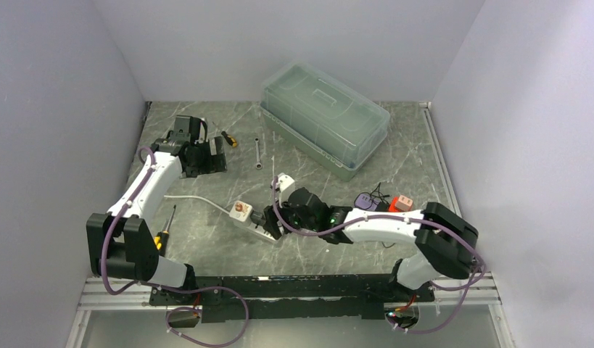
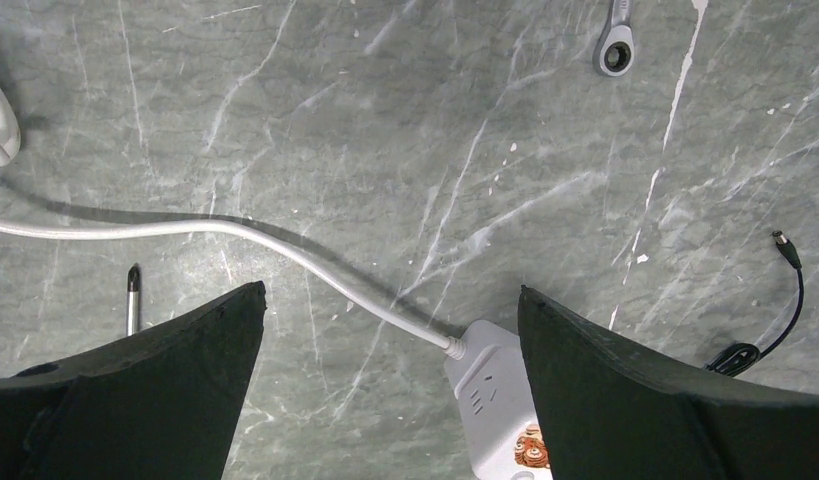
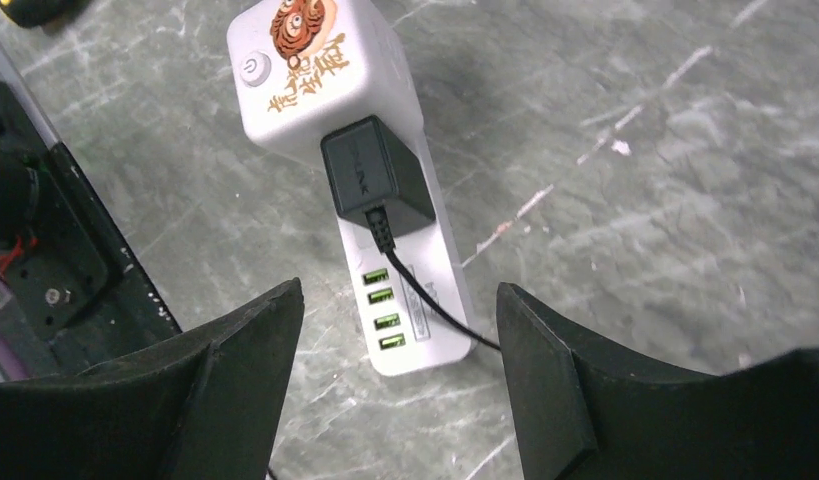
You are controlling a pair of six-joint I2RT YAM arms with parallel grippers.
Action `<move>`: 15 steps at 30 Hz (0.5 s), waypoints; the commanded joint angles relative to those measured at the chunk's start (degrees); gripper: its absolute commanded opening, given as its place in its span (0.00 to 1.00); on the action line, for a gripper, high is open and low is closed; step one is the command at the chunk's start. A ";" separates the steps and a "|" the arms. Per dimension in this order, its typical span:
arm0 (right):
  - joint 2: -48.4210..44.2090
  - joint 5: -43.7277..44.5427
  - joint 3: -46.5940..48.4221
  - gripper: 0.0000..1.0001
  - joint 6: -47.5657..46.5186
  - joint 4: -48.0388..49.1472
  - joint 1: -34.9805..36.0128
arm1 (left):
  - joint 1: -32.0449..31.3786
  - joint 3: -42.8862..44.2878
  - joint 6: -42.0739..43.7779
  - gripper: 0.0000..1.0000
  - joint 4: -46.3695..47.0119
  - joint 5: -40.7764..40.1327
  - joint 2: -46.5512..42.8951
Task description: Pull the plug off the socket
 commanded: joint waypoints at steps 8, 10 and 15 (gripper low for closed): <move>12.38 -6.56 11.76 0.73 -16.15 4.29 -0.46 | -0.27 0.27 -1.18 0.99 0.97 2.83 -1.75; 13.85 -5.53 12.87 0.72 -17.37 3.60 -0.45 | -0.27 0.28 -1.19 0.99 1.06 3.07 -1.90; 15.42 -4.66 13.71 0.67 -19.06 3.40 -0.05 | -0.27 0.39 -1.22 0.99 0.97 3.54 -2.03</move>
